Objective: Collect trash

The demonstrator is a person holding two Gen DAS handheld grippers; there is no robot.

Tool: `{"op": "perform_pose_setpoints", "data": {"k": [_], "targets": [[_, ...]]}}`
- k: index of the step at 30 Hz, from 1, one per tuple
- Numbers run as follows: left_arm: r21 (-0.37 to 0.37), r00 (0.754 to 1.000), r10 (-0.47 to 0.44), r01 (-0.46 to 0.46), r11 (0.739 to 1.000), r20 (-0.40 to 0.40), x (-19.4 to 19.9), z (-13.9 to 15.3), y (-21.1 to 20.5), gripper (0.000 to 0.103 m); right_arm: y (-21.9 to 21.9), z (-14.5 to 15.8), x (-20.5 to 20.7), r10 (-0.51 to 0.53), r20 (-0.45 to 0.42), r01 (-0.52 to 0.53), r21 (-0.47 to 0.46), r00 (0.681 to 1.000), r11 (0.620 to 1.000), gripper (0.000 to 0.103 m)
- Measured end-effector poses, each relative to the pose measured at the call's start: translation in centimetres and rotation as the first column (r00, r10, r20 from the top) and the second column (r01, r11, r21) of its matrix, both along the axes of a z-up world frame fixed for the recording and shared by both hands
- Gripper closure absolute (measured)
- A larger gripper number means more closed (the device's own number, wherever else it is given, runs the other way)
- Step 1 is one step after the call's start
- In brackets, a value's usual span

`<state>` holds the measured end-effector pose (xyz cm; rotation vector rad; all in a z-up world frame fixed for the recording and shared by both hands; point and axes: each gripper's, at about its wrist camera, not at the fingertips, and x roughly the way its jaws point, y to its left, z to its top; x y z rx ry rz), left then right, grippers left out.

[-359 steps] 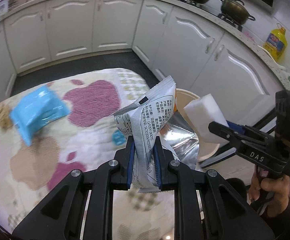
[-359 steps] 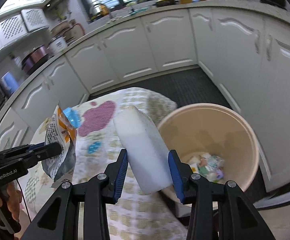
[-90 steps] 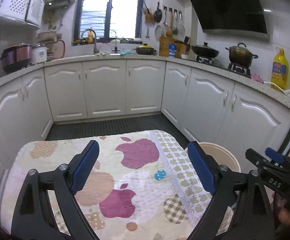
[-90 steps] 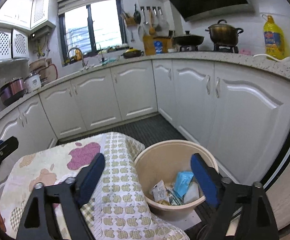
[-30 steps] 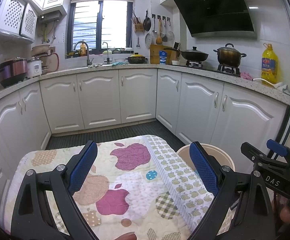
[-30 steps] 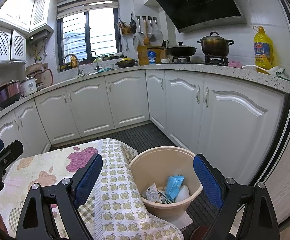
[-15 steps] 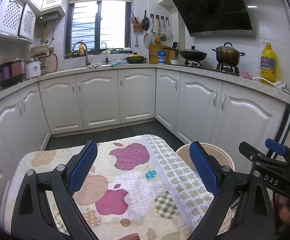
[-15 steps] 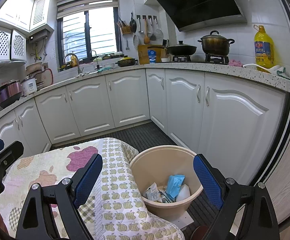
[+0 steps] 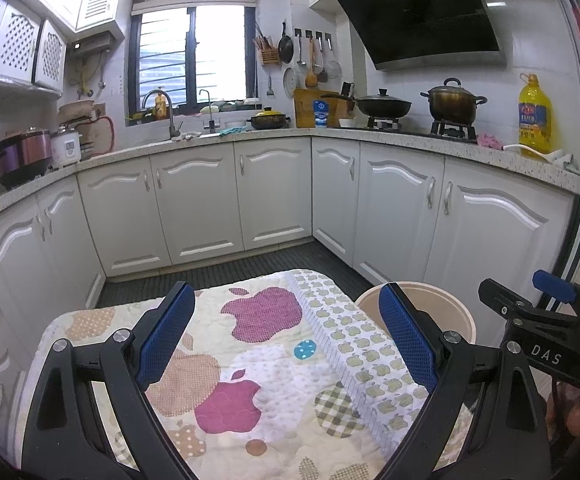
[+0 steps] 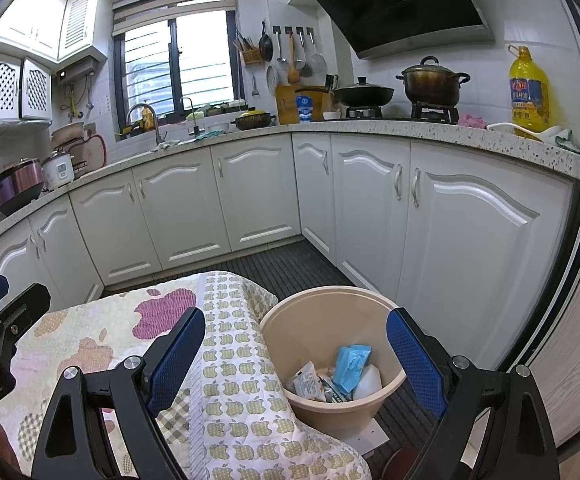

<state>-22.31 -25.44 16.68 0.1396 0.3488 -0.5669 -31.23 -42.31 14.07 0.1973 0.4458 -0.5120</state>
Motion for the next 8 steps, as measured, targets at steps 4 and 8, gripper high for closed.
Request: {"op": "perform_pose_setpoints", "data": {"k": [4, 8], "targets": [[0.009, 1.0, -0.015, 0.015, 1.0, 0.024, -0.26, -0.09, -0.12, 0.01, -0.02, -0.05, -0.02, 0.001, -0.002, -0.001, -0.001, 1.0, 1.0, 0.012], [0.015, 0.999, -0.019, 0.019, 1.0, 0.033, -0.32, -0.23, -0.29, 0.01, -0.27, -0.02, -0.03, 0.0, -0.002, 0.0, -0.001, 1.0, 1.0, 0.012]]}}
